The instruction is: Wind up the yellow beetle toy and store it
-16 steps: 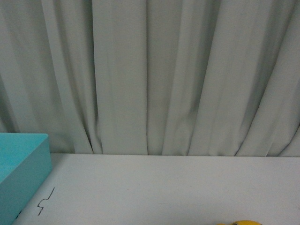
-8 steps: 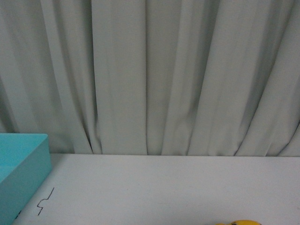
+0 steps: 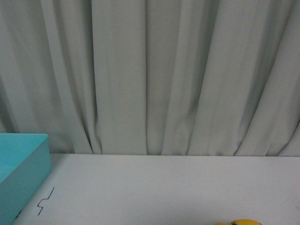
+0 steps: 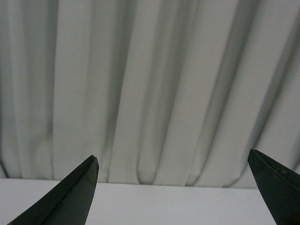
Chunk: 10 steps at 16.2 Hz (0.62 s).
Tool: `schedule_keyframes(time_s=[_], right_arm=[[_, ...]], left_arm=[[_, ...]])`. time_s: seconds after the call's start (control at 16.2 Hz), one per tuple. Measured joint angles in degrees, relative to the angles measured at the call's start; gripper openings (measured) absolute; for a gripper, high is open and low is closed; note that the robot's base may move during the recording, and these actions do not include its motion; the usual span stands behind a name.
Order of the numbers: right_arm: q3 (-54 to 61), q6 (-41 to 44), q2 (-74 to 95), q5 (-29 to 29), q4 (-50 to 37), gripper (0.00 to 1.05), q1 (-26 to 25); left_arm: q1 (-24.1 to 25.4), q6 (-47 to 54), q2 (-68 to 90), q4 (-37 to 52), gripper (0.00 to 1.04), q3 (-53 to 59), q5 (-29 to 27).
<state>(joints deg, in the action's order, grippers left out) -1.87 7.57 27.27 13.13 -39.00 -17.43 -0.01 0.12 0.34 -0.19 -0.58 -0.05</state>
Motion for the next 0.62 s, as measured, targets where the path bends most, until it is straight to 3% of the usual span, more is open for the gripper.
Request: schedule_keyframes(time_s=[0.12,0.25,0.43,0.62], right_arm=[[-6.03,-2.08,16.52,16.04,-18.23,0.98,-6.97],[-13.77,-3.65,29.09,27.08,-27.98,0.98,-10.19],[-25.57,2.91,45.46,39.01,-12.37,0.98,-8.57],[-35.65,18.05,49.22,40.74,8.39,0.98,-2.16]], left_arm=[[0.00,0.00,0.00,-0.02,0.98,0.02,0.15],[0.00,-0.02,0.00,0.00,0.98,0.00,0.00],[0.00,-0.02,0.00,-0.02,0.98,0.00,0.00],[0.00,-0.02,0.00,-0.02,0.98,0.00,0.00]])
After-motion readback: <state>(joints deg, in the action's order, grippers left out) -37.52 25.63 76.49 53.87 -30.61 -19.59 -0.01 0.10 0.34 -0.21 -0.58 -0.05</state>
